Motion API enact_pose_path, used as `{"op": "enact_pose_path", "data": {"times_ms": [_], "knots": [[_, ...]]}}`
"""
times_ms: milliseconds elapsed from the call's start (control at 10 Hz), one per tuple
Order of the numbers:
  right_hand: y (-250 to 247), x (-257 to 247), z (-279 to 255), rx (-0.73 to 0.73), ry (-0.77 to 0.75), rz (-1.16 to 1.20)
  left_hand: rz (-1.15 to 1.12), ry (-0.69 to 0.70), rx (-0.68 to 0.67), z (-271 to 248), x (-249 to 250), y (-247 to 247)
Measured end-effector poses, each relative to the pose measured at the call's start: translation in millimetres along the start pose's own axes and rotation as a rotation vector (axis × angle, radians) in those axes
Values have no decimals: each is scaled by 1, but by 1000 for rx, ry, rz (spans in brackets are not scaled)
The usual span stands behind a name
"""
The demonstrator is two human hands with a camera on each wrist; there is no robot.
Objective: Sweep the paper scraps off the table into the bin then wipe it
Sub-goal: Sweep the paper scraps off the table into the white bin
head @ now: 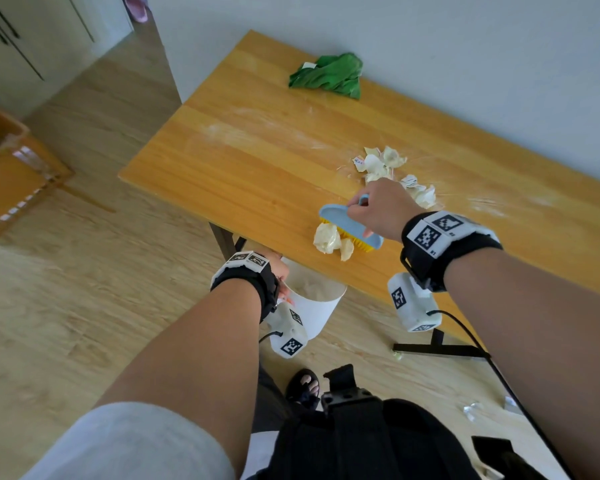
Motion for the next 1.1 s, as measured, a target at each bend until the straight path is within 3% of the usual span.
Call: {"op": "enact_pose_path", "data": {"times_ms": [300,500,600,800,900,1100], "knots": [[19,3,-9,-173,86,108,14,30,-22,-7,6,4],[17,5,-18,-155,69,56,6,29,-3,-10,4,4],[5,6,-20,-75,36,81,16,37,-12,-12,7,6],[-45,22,-16,327,-33,96,57,30,-32,-5,7,7],[-51,46,-3,411,65,-5,65,32,-32,-4,7,8],[-30,72,5,308,147,-128,29,18,-48,-4,6,14]]}}
Point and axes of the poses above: each hand's wrist, its own z-axis towards the middle knuckle, its own y-axis out of the palm, x = y × z, the point moved 6 cm from there along z, towards the middle knuckle, and after that the axes turned 15 degrees about y, right-handed, at the moved point
